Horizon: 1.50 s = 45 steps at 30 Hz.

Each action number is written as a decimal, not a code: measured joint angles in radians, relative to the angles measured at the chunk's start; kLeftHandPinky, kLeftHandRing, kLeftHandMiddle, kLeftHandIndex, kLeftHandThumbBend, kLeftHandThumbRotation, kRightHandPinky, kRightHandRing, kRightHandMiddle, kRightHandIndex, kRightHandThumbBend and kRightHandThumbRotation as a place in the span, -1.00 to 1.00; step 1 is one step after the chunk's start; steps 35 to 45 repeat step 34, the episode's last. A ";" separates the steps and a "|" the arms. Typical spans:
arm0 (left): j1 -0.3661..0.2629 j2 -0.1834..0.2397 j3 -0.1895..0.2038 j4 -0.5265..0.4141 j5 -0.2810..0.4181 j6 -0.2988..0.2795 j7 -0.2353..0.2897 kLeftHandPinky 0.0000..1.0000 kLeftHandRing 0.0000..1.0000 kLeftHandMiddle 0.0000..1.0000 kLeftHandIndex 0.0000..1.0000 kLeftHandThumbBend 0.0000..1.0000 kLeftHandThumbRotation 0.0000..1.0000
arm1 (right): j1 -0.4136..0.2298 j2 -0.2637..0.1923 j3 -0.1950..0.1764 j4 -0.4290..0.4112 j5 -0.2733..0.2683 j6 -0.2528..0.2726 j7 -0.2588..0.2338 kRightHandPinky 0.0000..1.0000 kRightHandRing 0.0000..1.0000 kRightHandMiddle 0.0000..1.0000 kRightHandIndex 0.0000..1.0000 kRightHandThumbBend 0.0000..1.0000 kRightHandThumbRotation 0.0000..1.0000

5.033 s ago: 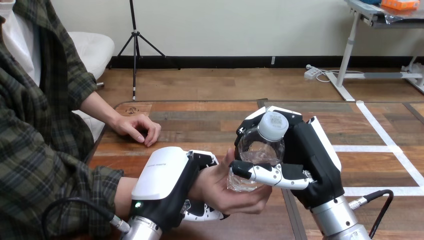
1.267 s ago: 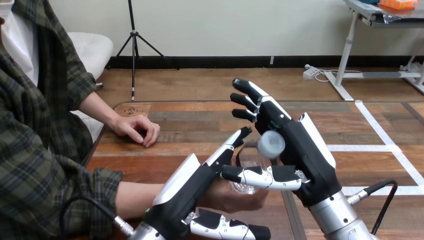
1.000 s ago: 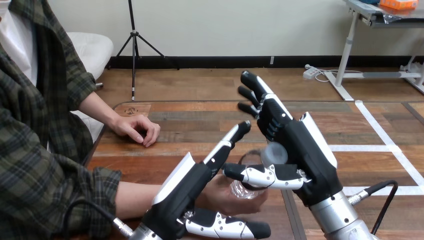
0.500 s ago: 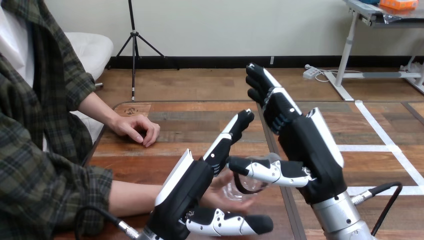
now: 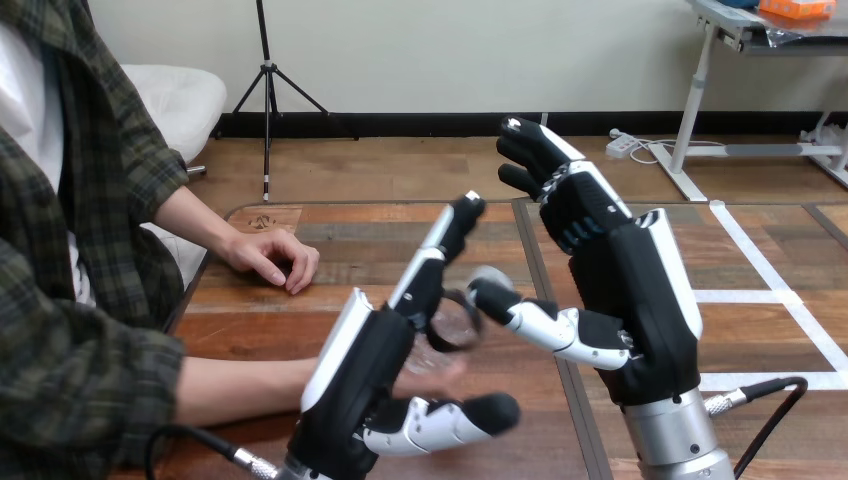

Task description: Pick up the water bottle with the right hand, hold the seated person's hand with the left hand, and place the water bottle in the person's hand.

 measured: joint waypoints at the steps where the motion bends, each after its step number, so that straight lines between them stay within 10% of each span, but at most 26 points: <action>1: 0.001 -0.004 0.003 0.002 0.002 -0.006 0.004 1.00 1.00 0.98 0.98 1.00 0.64 | 0.000 0.003 0.000 0.003 0.000 -0.005 -0.004 0.66 0.74 0.75 0.62 0.30 -0.31; 13: 0.006 -0.095 0.078 0.057 0.116 -0.130 0.146 0.89 0.82 0.81 0.88 0.68 0.94 | 0.000 0.021 -0.001 0.047 -0.001 -0.065 -0.042 0.58 0.66 0.68 0.52 0.24 -0.14; 26: 0.006 -0.145 0.147 0.109 0.282 -0.211 0.319 0.67 0.67 0.70 0.84 0.82 1.00 | 0.000 0.037 -0.011 0.100 0.001 -0.116 -0.073 0.39 0.54 0.58 0.41 0.06 -0.14; 45: 0.008 -0.146 0.151 0.116 0.328 -0.211 0.378 0.60 0.62 0.65 0.82 0.81 1.00 | -0.001 0.050 -0.021 0.126 0.004 -0.136 -0.086 0.33 0.50 0.54 0.38 0.02 -0.16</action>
